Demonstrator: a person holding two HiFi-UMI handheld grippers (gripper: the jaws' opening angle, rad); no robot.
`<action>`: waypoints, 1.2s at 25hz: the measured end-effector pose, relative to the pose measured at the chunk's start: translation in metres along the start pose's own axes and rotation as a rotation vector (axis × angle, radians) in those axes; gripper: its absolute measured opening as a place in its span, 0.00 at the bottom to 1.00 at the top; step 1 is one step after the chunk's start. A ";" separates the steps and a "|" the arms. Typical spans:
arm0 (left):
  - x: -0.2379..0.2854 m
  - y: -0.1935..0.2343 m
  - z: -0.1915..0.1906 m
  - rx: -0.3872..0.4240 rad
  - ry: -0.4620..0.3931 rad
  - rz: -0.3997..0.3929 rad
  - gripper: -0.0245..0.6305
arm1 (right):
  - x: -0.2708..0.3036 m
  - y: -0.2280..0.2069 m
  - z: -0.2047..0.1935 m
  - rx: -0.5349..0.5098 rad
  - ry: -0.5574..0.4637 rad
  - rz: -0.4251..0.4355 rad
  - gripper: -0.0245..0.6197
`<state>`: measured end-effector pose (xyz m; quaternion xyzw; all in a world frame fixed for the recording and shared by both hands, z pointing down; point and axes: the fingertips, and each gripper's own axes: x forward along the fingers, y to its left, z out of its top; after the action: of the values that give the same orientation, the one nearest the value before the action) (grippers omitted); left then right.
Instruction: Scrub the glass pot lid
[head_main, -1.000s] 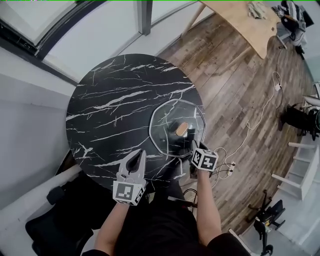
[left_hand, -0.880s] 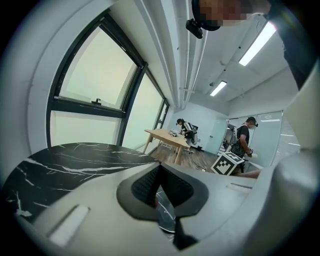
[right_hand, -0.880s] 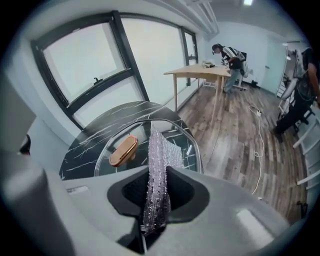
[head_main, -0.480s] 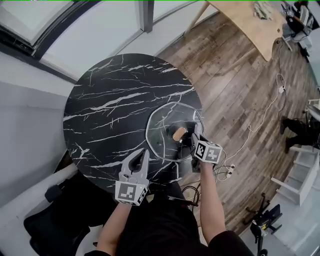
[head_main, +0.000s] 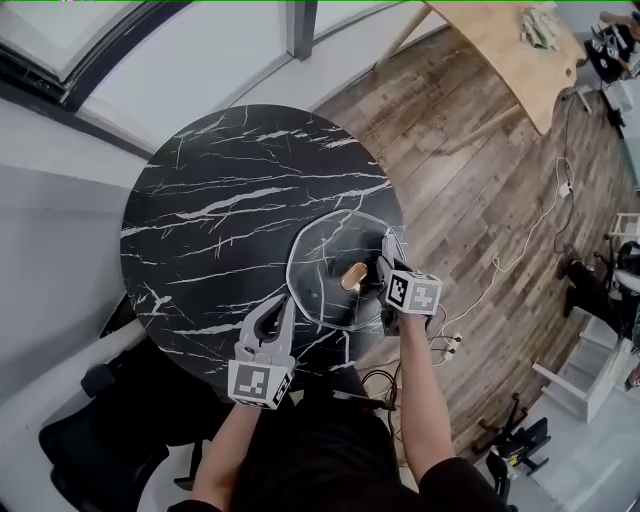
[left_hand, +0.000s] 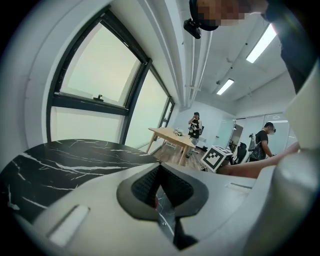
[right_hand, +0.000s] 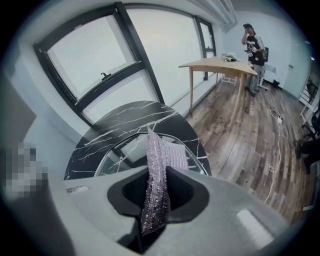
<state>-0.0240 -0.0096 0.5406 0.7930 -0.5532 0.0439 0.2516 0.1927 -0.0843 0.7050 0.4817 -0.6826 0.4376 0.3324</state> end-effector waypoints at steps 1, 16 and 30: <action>0.001 0.001 0.001 -0.004 0.001 0.005 0.04 | 0.002 0.002 0.003 -0.014 0.007 0.009 0.15; 0.000 0.020 0.002 -0.038 -0.023 0.049 0.04 | 0.033 0.022 0.036 -0.150 0.121 0.049 0.15; -0.015 0.041 -0.001 -0.060 -0.027 0.055 0.04 | 0.039 0.062 0.043 -0.257 0.130 0.081 0.16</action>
<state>-0.0667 -0.0073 0.5512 0.7701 -0.5791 0.0234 0.2665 0.1207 -0.1285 0.7050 0.3781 -0.7288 0.3900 0.4169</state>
